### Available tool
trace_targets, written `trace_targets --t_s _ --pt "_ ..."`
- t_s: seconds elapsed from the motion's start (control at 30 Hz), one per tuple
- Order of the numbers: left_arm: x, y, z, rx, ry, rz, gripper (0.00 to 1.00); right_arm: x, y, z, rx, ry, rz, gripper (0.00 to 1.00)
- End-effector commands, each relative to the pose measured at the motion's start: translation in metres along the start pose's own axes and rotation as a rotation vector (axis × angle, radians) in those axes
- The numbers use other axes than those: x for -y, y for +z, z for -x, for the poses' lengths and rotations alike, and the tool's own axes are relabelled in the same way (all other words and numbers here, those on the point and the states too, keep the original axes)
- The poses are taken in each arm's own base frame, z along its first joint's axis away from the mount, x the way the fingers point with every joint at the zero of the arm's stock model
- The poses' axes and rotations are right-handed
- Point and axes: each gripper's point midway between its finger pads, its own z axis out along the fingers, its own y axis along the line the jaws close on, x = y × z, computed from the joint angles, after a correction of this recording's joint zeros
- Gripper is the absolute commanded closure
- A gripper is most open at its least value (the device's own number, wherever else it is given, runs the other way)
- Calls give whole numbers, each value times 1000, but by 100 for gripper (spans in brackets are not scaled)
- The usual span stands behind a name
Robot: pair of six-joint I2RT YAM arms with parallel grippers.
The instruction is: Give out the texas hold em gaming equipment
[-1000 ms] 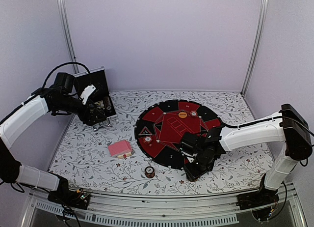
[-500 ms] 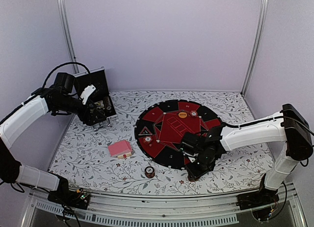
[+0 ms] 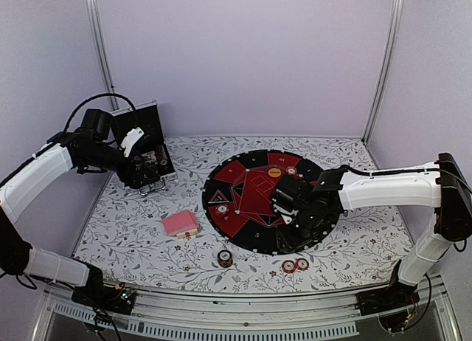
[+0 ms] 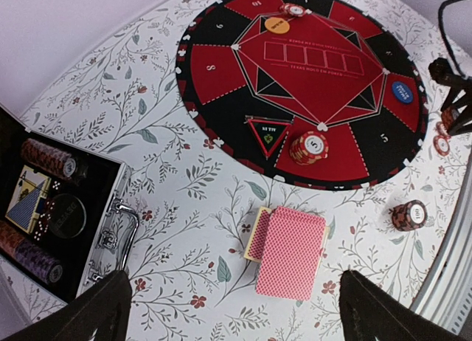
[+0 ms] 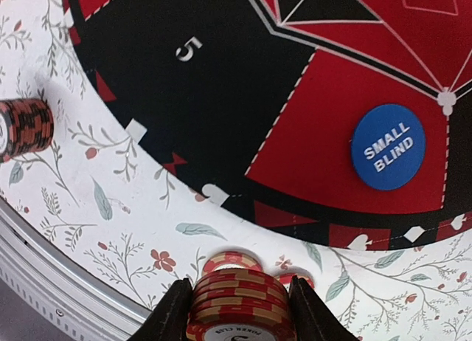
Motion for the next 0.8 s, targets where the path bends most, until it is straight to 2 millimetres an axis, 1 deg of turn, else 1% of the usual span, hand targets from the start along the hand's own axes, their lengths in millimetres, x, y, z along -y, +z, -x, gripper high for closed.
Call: trace_targets --t_s 0.0,0.17,0.23,0.33,0.43,0.57,0.77 --pt "6 -5 5 12 25 -12 0 26 -22 23 65 58 -16 59" --pt "7 -4 4 10 23 -18 0 76 -26 40 107 163 -75 61" --pt "7 -4 4 9 23 -15 0 92 -28 46 129 202 -88 62" --pt "7 -4 4 8 25 -13 0 113 -24 47 135 246 -112 62" --pt "7 -5 4 11 27 -13 0 127 -15 46 132 272 -129 62" --pt "7 -4 4 11 26 -16 0 141 1 42 116 302 -140 62" --pt "8 -3 4 9 27 -21 0 152 18 39 98 320 -157 62"
